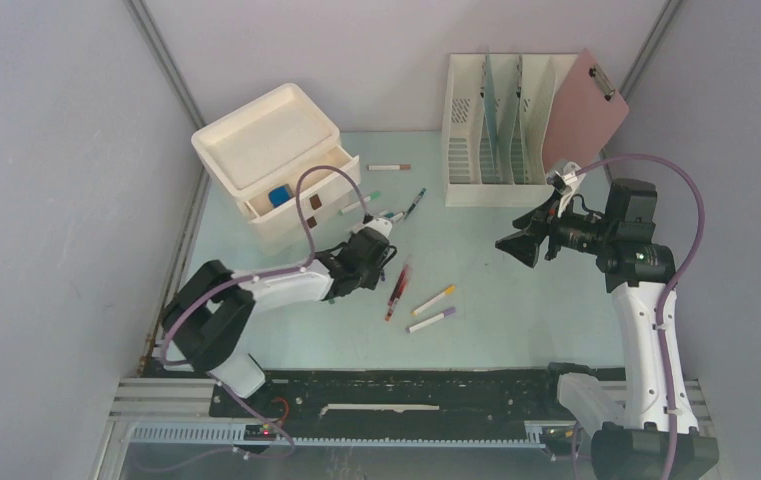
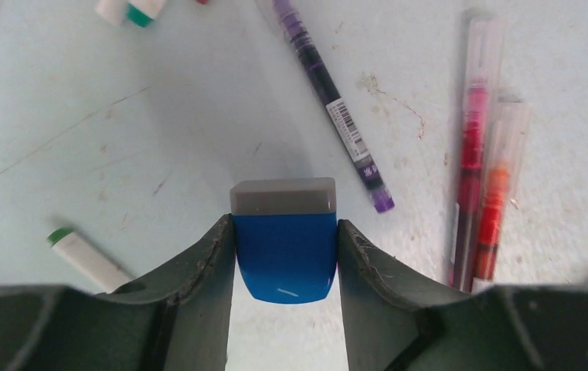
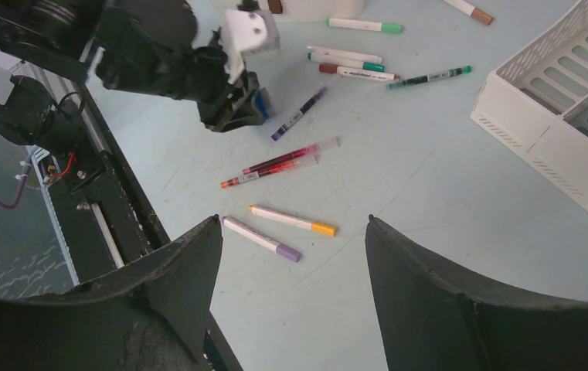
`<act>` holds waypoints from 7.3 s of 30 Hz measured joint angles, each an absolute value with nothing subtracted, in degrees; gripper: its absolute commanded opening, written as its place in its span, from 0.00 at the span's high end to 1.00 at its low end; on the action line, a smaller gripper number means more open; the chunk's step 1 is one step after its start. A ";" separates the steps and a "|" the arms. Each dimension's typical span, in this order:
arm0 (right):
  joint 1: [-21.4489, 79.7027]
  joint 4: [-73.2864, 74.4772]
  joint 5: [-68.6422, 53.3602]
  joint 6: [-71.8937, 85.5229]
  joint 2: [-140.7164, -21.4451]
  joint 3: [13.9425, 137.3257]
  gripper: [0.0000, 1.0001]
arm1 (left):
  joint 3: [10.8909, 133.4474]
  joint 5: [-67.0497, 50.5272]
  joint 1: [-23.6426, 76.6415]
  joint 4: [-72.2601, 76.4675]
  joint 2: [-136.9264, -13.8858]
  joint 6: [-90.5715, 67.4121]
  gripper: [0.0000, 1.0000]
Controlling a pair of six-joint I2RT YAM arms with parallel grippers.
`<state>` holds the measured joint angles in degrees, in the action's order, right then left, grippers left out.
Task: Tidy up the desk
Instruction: Pick up the stationery from the center of the board, then place the stationery in the drawer, then close the drawer in the storage box.
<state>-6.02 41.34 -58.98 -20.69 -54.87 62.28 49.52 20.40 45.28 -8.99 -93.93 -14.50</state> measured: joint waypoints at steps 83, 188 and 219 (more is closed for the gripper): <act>-5.48 41.36 -58.94 -20.73 -55.64 62.28 0.24 | 57.12 26.79 22.46 -1.13 -70.15 1.45 0.29; -4.86 37.43 -54.13 -17.45 -56.58 59.79 0.24 | 55.00 32.71 19.53 -2.59 -75.07 -20.49 0.66; -4.84 37.47 -54.52 -17.65 -56.58 59.77 0.24 | 42.09 21.28 12.12 2.92 -65.21 -20.43 0.10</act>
